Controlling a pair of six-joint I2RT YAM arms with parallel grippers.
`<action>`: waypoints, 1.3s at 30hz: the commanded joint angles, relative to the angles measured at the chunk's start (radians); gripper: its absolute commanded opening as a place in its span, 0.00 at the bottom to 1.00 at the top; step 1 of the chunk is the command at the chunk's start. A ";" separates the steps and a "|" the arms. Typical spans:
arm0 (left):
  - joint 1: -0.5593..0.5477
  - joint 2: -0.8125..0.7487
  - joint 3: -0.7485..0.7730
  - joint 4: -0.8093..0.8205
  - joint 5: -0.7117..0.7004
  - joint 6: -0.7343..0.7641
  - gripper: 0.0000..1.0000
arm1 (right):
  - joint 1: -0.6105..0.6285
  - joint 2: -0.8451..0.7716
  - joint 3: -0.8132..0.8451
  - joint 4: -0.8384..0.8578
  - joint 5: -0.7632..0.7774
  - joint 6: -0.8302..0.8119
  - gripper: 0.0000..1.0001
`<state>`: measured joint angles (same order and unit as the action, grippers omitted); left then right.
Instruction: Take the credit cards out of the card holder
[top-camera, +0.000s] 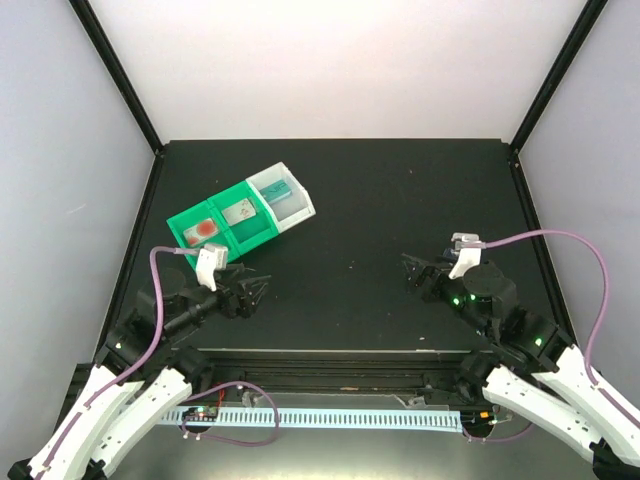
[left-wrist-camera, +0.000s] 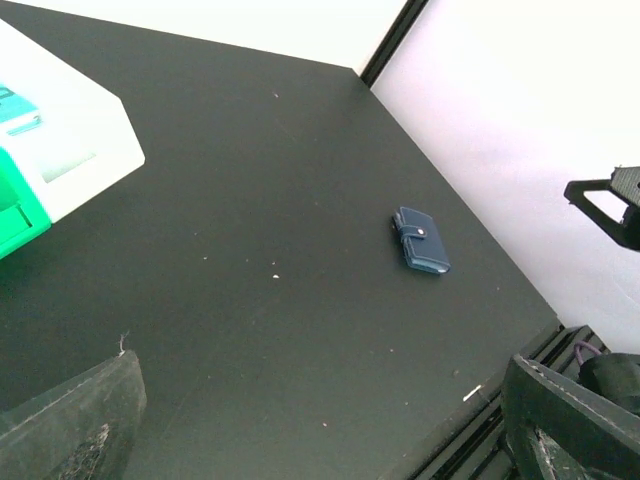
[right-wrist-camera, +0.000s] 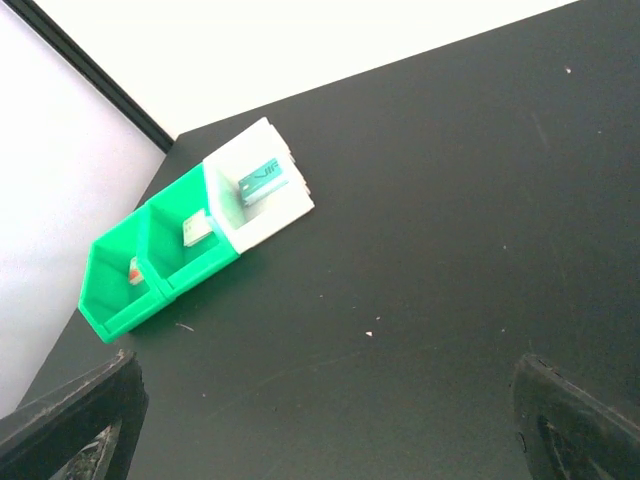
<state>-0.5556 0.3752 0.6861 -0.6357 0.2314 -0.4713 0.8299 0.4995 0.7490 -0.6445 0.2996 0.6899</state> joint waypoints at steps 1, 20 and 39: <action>0.007 0.009 0.019 -0.029 -0.007 0.019 0.99 | 0.009 0.019 0.000 -0.004 0.055 -0.010 1.00; 0.006 0.125 0.044 -0.084 -0.040 0.042 0.99 | -0.269 0.502 0.054 -0.049 0.323 -0.028 1.00; 0.005 0.037 0.014 -0.044 0.011 0.067 0.99 | -0.812 0.937 -0.067 0.385 -0.203 -0.173 0.72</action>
<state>-0.5556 0.4232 0.6933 -0.6991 0.2222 -0.4198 0.0460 1.4021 0.6819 -0.3542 0.1623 0.5476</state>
